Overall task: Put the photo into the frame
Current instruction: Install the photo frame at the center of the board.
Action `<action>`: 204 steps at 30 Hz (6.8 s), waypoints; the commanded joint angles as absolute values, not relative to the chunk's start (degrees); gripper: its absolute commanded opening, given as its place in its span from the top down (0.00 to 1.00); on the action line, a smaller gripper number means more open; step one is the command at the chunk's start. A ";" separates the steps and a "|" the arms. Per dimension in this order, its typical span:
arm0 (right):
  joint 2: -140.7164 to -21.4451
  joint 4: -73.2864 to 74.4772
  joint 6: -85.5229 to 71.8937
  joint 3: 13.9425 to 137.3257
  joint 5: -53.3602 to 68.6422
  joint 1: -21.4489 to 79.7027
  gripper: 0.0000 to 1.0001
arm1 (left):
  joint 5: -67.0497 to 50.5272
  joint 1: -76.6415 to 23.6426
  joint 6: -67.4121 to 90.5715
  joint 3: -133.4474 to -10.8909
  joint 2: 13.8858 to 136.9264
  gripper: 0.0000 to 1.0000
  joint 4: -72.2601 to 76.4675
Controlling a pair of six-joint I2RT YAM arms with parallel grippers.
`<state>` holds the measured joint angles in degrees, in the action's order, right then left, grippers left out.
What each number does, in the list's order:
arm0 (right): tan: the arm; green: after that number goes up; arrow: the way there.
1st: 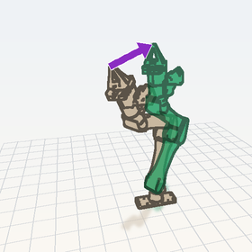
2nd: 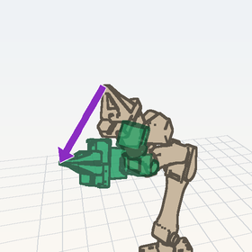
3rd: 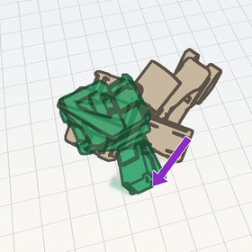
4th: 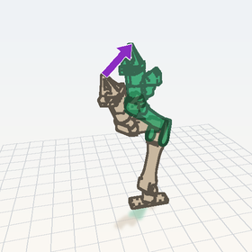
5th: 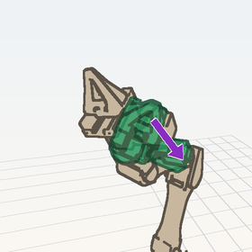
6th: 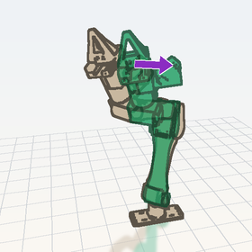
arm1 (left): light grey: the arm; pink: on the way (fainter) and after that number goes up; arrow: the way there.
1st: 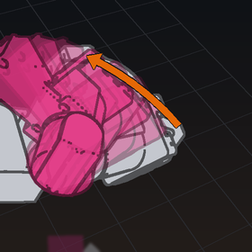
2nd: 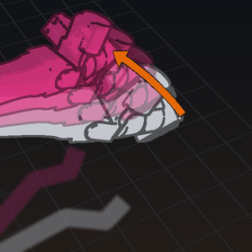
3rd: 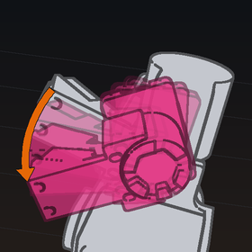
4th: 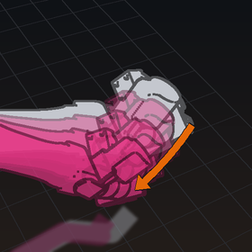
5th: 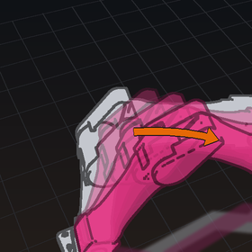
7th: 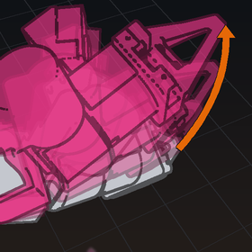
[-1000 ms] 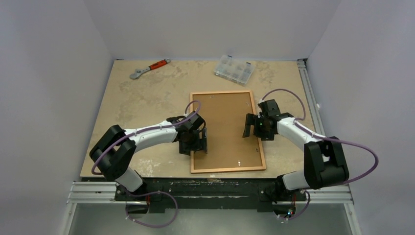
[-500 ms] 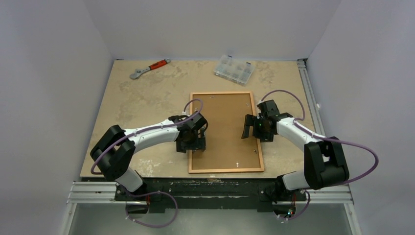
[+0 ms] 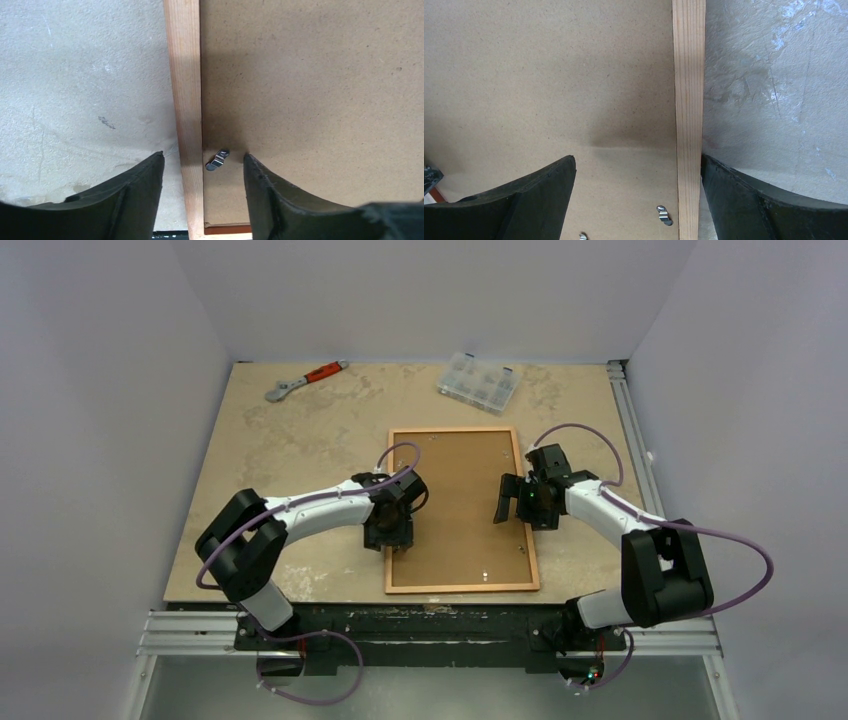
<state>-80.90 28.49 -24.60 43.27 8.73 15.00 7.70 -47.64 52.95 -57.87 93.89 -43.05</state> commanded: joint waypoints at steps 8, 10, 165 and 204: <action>-81.19 30.70 -25.70 44.45 10.89 15.64 0.07 | 4.76 -45.89 50.12 -55.43 93.53 0.59 -40.73; -81.28 30.65 -25.67 44.55 10.90 15.60 0.07 | 4.68 -45.89 50.10 -55.30 93.40 0.64 -40.75; -117.29 40.31 -23.40 87.12 -9.70 13.65 0.87 | -10.50 -29.22 43.46 -49.83 89.46 0.31 -27.25; -99.76 28.34 -26.82 63.57 20.00 6.44 0.16 | -0.57 -21.21 36.94 -86.83 110.88 0.24 -41.91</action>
